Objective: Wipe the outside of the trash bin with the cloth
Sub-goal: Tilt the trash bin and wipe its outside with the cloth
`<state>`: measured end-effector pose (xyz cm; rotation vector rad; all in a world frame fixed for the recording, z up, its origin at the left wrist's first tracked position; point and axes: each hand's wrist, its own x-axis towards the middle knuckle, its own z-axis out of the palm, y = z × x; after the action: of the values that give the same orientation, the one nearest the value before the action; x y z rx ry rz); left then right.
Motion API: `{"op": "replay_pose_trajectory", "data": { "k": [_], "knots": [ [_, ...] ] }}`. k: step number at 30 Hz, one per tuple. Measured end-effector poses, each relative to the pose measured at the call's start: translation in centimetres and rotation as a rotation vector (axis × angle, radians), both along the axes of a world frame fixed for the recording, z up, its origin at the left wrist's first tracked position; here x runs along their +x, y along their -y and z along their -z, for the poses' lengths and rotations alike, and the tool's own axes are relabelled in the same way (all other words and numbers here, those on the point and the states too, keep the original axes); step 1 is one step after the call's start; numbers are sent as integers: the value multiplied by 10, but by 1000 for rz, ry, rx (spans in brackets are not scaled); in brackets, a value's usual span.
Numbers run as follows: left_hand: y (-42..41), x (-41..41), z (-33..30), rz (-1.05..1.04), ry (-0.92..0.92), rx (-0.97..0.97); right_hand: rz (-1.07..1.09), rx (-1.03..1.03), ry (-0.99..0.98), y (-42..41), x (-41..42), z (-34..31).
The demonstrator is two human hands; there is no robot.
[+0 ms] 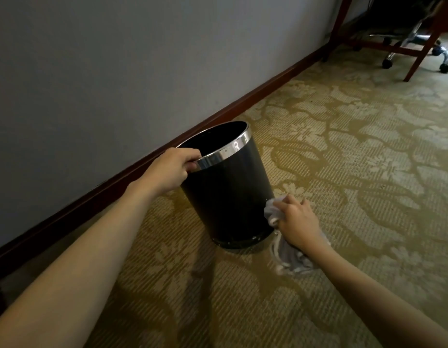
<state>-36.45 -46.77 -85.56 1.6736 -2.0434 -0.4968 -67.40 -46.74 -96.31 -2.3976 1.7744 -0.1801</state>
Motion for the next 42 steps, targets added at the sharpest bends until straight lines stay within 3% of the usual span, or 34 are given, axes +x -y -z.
{"op": "replay_pose_trajectory", "data": {
  "k": [4,10,15,18,22,25,33,38,42],
  "knots": [
    [-14,-2,2,21,38,10,234,192,667,1,13,-2],
    [-33,-25,5,93,135,-70,358,316,949,5,8,6],
    [-29,-56,2,105,219,-156,408,291,950,-2,6,16],
    [-24,-70,0,200,322,-212,531,408,1002,-12,8,34],
    [-24,-60,6,296,557,-313,566,583,1131,-27,53,62],
    [-20,-30,12,232,608,-315,580,587,1167,-10,95,64],
    [13,56,29,-122,407,-299,450,417,1061,63,156,47],
    [56,71,14,-186,290,-265,406,439,1053,104,161,28],
    [65,85,5,-196,215,-212,323,320,998,101,168,20]
  ]
}}
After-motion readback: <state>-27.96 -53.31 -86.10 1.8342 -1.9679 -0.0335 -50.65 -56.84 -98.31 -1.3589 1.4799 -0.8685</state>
